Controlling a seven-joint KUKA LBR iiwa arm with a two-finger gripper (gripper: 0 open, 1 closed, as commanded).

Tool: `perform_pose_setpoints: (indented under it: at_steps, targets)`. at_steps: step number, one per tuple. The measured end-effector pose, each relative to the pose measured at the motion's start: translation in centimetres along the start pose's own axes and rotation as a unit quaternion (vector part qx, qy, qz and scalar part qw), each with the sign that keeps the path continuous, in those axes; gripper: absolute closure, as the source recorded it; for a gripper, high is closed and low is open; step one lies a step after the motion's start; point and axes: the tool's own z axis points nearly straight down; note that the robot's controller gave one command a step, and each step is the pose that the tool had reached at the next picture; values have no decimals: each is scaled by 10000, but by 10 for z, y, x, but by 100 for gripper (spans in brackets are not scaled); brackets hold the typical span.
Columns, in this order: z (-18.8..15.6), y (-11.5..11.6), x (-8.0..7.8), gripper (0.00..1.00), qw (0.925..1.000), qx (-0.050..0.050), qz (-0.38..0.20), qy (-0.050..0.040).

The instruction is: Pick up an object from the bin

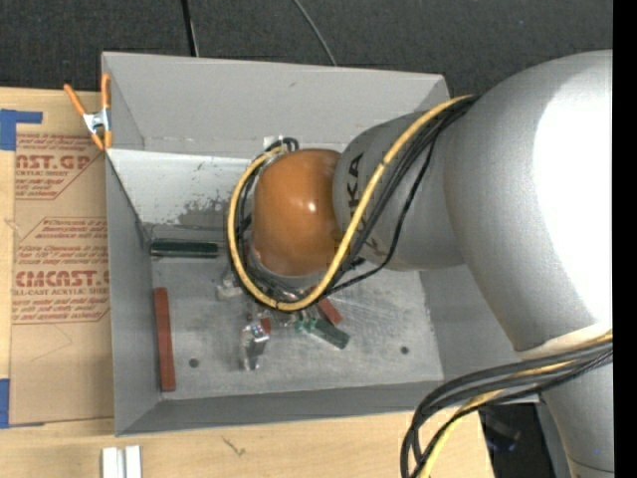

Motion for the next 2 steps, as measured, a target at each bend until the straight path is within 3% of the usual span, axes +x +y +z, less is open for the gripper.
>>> perform_pose_setpoints:
  at_steps: [1, 2]
  targets:
    - [12, -68, -12, 100, 10000, -9, 4, -70]
    - [12, -68, -12, 100, 10000, -9, 6, -70]
